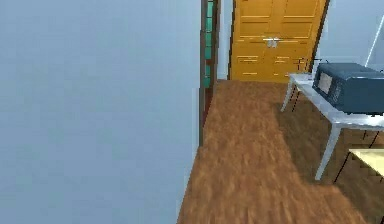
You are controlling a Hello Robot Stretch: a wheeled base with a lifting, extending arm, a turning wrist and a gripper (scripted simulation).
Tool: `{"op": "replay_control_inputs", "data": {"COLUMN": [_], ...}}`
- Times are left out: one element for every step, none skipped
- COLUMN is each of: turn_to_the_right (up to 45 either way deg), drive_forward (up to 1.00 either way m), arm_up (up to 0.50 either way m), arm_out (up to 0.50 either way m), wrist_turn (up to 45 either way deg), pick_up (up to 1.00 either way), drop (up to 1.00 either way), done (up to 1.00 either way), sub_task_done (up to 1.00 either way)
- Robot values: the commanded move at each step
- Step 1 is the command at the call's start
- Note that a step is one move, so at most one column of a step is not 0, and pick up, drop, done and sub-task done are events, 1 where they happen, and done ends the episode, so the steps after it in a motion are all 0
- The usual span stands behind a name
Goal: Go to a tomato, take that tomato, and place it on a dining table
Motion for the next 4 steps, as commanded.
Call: {"op": "replay_control_inputs", "data": {"turn_to_the_right": [21.0, 0.0, 0.0, 3.0], "drive_forward": [0.0, 1.0, 1.0, 0.0], "arm_up": [0.0, 0.0, 0.0, 0.0], "arm_out": [0.0, 0.0, 0.0, 0.0], "wrist_turn": [0.0, 0.0, 0.0, 0.0], "pick_up": [0.0, 0.0, 0.0, 0.0], "drop": [0.0, 0.0, 0.0, 0.0], "done": [0.0, 0.0, 0.0, 0.0], "sub_task_done": [0.0, 0.0, 0.0, 0.0]}}
